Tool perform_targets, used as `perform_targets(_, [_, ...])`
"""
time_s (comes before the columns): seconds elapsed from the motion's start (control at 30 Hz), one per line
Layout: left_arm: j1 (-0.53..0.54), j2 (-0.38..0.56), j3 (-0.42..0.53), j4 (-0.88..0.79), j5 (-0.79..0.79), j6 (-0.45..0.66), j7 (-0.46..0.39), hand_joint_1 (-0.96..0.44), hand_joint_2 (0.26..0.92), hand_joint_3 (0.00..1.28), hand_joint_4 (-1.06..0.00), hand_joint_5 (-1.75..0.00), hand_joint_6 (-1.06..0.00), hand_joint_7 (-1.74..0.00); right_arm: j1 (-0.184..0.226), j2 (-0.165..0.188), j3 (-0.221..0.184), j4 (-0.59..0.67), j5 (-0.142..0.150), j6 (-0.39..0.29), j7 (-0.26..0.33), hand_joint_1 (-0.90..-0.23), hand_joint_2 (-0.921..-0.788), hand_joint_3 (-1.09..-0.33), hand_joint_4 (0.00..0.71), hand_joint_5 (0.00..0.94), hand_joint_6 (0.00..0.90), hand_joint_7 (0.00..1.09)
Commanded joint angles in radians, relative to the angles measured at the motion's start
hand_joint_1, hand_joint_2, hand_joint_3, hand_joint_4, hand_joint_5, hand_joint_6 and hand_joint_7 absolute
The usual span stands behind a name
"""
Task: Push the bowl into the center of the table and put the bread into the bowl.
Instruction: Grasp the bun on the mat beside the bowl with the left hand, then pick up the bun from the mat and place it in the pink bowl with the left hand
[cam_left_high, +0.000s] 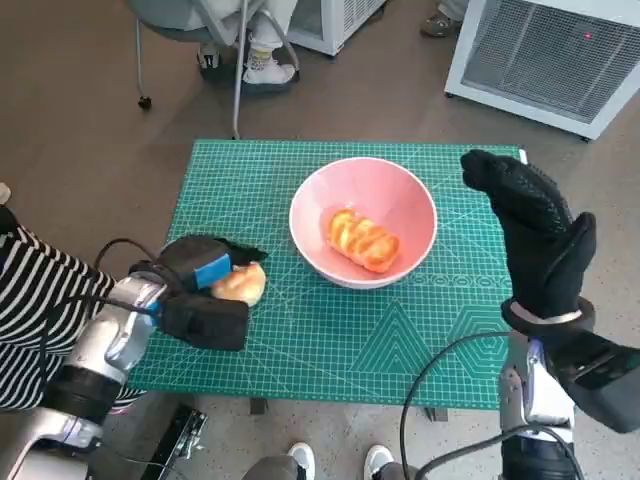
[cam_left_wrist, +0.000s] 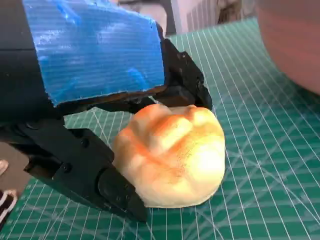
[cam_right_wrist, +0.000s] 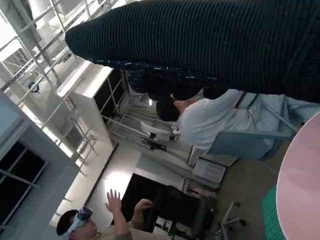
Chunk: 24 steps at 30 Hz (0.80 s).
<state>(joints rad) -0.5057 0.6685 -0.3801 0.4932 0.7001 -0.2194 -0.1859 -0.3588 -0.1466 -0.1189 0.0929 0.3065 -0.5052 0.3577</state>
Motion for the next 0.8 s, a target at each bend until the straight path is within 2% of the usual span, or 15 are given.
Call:
perform_targets(0.03, [0.038, 0.014, 0.017, -0.003, -0.021, -0.016, -0.003, 0.01, 0.911, 0.1, -0.69, -1.17, -0.56, -1.17, 0.021, 0.004, 0.0, 0.01, -0.016, 0.005, -0.005, -0.699, -0.921, -0.745, 0.185, 0.0, 0.097, 0.41])
perform_targets(0.3, [0.066, 0.04, 0.108, -0.161, -0.102, -0.008, -0.055, 0.0, 0.913, 0.1, -0.69, -1.25, -0.58, -1.13, 0.017, -0.001, -0.003, 0.014, -0.01, 0.006, 0.0, -0.7, -0.921, -0.746, 0.185, 0.0, 0.096, 0.42])
perform_targets(0.47, [0.063, 0.039, 0.207, -0.334, -0.181, 0.03, -0.092, 0.0, 0.918, 0.1, -0.69, -1.27, -0.58, -1.12, 0.011, -0.003, -0.005, 0.025, -0.001, 0.007, 0.008, -0.7, -0.921, -0.746, 0.185, 0.0, 0.095, 0.42])
perform_targets(0.67, [0.031, 0.006, 0.261, -0.464, -0.213, 0.088, -0.105, 0.0, 0.919, 0.07, -0.73, -1.2, -0.6, -1.12, 0.007, -0.005, -0.004, 0.032, 0.001, 0.007, 0.011, -0.694, -0.921, -0.747, 0.184, 0.0, 0.094, 0.42])
perform_targets(0.8, [-0.016, -0.037, 0.274, -0.538, -0.21, 0.121, -0.08, 0.0, 0.919, 0.05, -0.75, -1.15, -0.6, -1.14, 0.007, -0.004, -0.003, 0.031, 0.001, 0.007, 0.012, -0.693, -0.921, -0.748, 0.184, 0.0, 0.093, 0.42])
